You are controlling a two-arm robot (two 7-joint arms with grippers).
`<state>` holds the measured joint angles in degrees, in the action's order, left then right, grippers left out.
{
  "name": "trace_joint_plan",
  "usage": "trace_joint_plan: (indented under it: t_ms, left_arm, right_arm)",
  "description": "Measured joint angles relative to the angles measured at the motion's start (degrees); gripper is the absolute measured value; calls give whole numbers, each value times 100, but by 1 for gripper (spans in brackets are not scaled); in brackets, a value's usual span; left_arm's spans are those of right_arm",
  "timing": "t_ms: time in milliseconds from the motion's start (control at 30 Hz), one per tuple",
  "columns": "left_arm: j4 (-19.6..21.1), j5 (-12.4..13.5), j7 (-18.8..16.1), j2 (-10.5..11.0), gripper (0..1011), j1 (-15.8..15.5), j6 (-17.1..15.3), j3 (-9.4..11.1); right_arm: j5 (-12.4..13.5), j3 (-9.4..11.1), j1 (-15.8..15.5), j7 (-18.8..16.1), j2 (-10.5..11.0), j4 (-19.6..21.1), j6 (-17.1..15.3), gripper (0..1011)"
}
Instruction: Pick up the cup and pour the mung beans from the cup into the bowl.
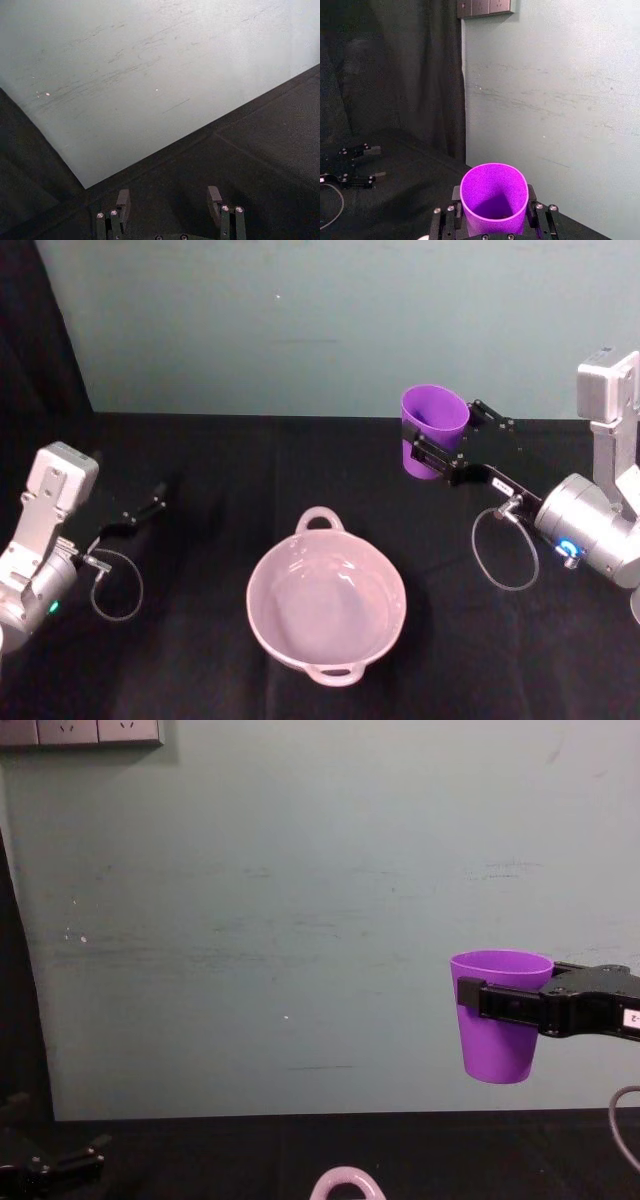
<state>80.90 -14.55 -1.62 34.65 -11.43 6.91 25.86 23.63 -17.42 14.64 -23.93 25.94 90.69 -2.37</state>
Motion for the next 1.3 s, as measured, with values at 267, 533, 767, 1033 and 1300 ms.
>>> trace_joint_plan:
  t_ms: [267,533,767,1033,1300]
  left_arm:
    - [0,0,0,0,1012,0,0,0]
    - [0,0,0,0,1012,0,0,0]
    - [0,0,0,0,1012,0,0,0]
    - [0,0,0,0,1011,0,0,0]
    - [0,0,0,0,1012,0,0,0]
  right_arm:
    - [0,0,0,0,0,0,0,726]
    - [0,0,0,0,0,0,0,726]
    - [0,0,0,0,0,0,0,726]
    - [0,0,0,0,0,0,0,726]
    - [0,0,0,0,0,0,0,726]
